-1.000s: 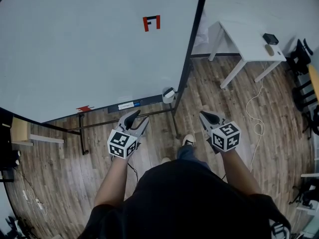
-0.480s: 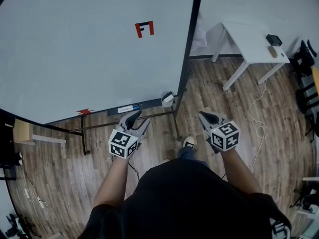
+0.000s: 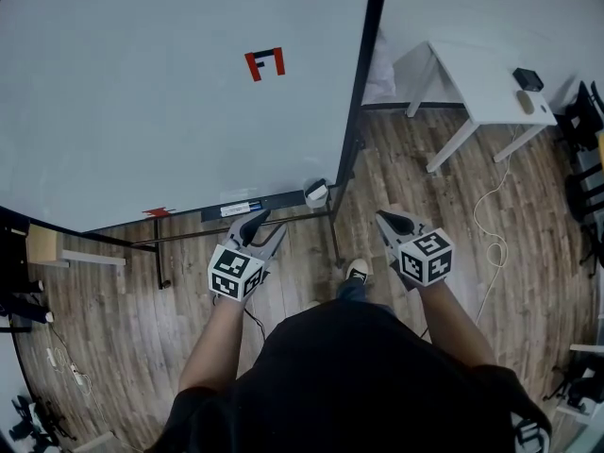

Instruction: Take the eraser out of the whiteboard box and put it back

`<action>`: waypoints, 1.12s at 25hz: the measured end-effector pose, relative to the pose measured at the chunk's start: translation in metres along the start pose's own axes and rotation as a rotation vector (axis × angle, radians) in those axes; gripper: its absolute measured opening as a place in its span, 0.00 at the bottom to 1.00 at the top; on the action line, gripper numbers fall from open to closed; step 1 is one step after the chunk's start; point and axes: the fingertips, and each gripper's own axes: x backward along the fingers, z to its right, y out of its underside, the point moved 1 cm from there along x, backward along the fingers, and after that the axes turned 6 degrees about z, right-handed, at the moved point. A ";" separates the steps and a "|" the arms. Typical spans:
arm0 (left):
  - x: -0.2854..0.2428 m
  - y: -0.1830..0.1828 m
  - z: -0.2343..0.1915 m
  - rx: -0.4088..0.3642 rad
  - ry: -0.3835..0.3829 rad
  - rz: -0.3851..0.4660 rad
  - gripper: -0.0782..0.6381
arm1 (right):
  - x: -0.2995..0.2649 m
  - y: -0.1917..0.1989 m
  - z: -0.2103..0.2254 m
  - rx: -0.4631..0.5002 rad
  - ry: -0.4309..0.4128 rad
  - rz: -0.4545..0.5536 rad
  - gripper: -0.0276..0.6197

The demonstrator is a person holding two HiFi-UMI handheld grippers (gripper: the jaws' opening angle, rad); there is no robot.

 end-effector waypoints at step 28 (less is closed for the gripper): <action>-0.068 0.014 -0.011 0.031 0.021 -0.073 0.36 | -0.034 0.006 0.043 -0.019 -0.048 -0.074 0.03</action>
